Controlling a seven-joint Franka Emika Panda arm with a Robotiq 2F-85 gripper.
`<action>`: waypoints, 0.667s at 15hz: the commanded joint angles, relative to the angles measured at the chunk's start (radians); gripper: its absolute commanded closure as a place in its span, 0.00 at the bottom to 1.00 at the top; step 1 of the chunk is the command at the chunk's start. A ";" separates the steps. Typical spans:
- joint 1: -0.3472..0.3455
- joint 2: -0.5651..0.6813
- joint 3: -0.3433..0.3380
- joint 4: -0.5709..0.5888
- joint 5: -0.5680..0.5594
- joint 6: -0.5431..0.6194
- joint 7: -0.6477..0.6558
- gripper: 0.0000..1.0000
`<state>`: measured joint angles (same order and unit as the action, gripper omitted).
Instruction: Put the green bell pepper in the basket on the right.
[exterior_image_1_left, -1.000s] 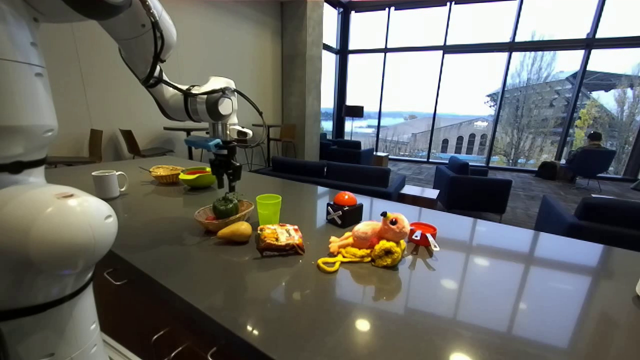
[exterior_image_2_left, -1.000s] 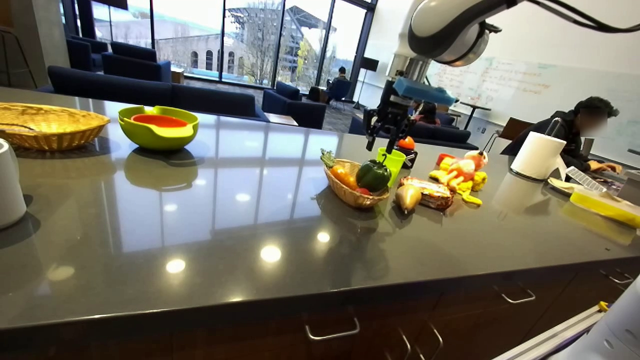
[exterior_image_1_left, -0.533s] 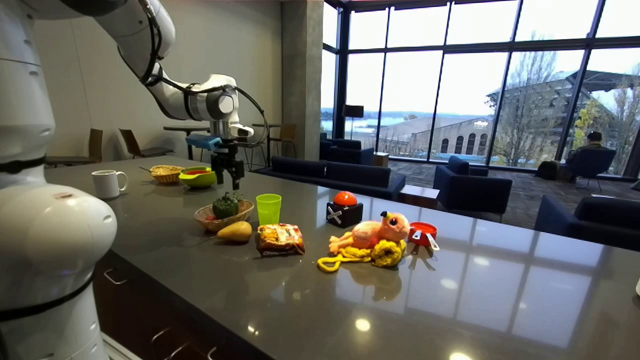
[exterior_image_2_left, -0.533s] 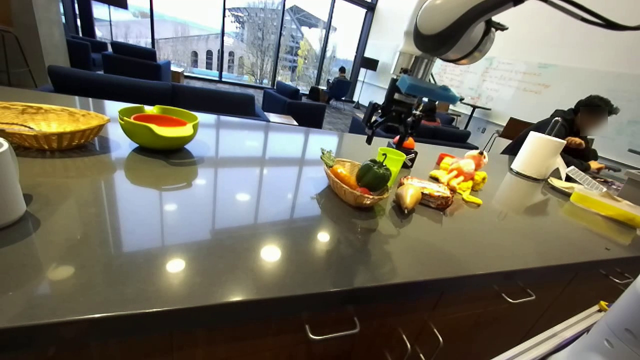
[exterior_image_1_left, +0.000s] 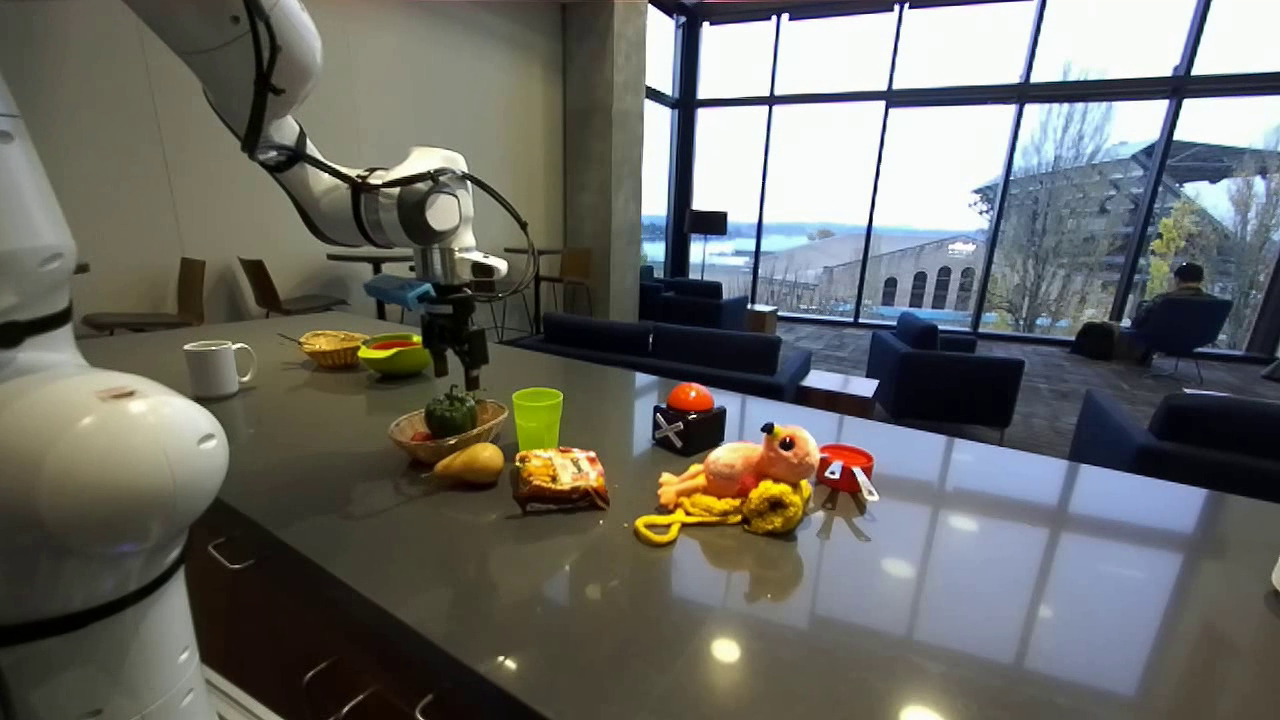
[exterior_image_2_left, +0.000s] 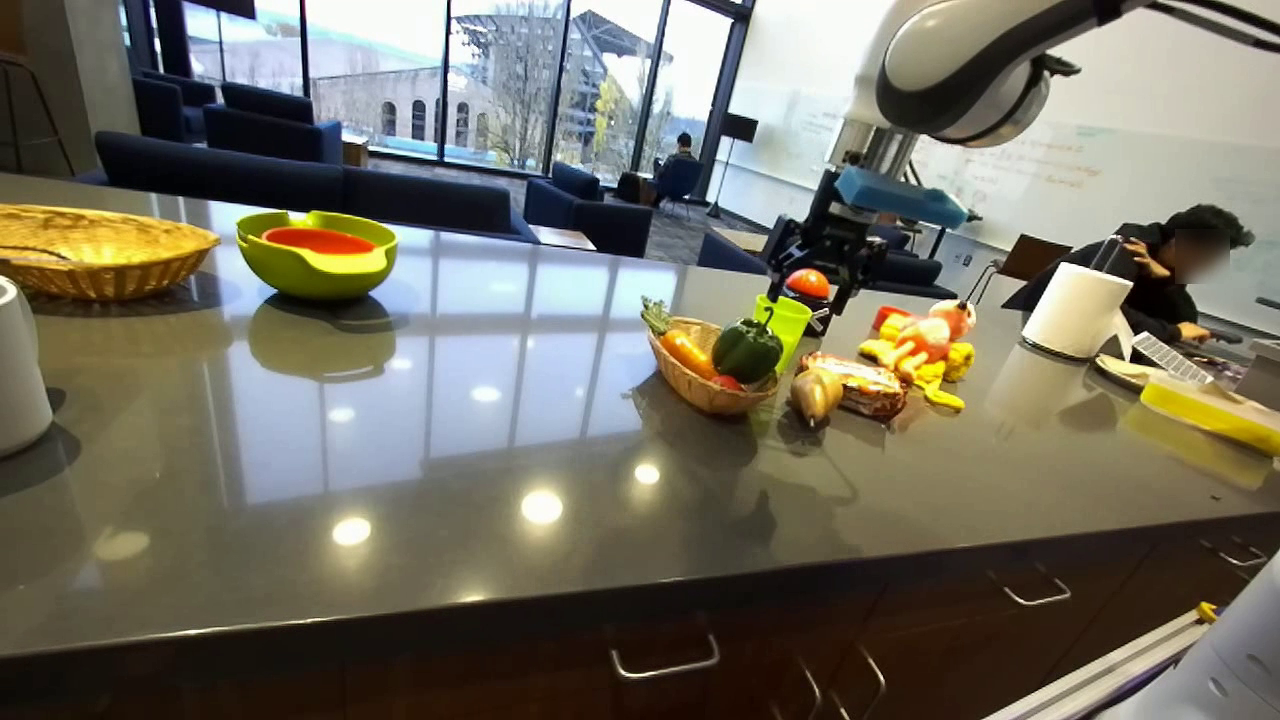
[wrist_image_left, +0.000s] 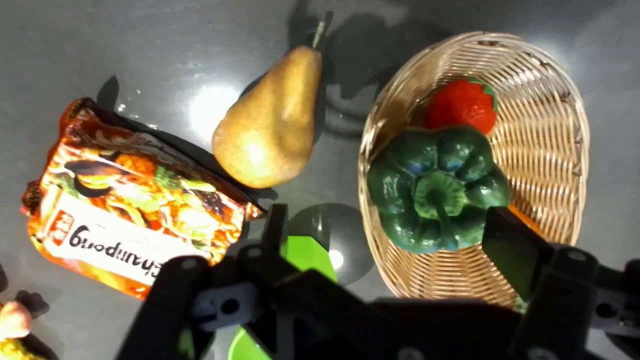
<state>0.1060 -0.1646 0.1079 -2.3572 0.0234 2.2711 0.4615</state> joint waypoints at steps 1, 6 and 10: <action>-0.035 -0.149 0.001 -0.148 -0.011 0.038 0.009 0.00; -0.076 -0.334 -0.009 -0.296 -0.026 -0.011 -0.062 0.00; -0.091 -0.541 -0.029 -0.399 -0.022 -0.118 -0.134 0.00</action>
<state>0.0309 -0.5071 0.0863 -2.6490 0.0067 2.2192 0.3775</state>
